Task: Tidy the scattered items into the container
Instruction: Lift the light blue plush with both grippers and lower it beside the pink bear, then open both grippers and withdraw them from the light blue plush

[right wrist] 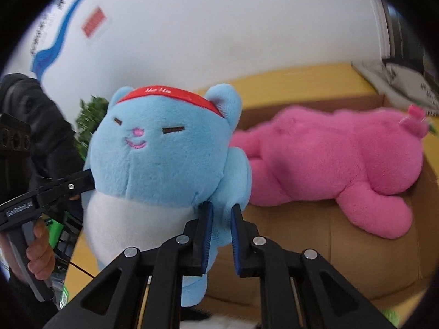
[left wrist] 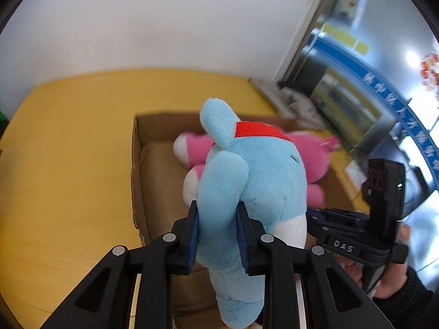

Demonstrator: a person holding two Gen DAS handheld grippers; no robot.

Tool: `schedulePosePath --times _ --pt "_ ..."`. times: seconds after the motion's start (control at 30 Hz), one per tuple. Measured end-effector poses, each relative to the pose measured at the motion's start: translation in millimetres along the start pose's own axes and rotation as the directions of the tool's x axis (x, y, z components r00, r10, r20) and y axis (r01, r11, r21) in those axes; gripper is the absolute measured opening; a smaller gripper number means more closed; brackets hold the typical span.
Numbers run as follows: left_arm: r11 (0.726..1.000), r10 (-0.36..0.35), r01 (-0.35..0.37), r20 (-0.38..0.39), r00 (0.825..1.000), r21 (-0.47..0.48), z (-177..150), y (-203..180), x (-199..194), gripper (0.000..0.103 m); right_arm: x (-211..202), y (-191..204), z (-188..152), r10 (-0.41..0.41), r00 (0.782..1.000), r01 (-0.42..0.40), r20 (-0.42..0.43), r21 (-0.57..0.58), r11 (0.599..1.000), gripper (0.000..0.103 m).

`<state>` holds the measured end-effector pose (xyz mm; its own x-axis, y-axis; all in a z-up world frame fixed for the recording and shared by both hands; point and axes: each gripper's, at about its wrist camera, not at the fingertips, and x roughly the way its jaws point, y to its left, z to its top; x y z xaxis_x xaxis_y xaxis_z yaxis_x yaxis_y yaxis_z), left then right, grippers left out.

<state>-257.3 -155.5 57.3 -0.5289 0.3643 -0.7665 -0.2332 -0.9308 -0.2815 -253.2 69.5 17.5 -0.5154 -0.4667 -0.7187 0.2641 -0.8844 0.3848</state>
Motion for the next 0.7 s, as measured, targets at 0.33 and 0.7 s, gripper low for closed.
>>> schedulePosePath --times 0.33,0.7 --pt "0.986 0.160 -0.164 -0.098 0.982 -0.037 -24.7 34.0 53.5 0.028 61.3 5.7 -6.7 -0.087 0.973 0.067 -0.215 -0.098 0.993 0.033" --pt "0.953 0.290 -0.270 0.162 0.943 -0.137 -64.2 -25.4 -43.9 0.103 -32.9 4.4 -26.7 -0.220 0.975 0.224 0.038 -0.150 0.963 0.080"
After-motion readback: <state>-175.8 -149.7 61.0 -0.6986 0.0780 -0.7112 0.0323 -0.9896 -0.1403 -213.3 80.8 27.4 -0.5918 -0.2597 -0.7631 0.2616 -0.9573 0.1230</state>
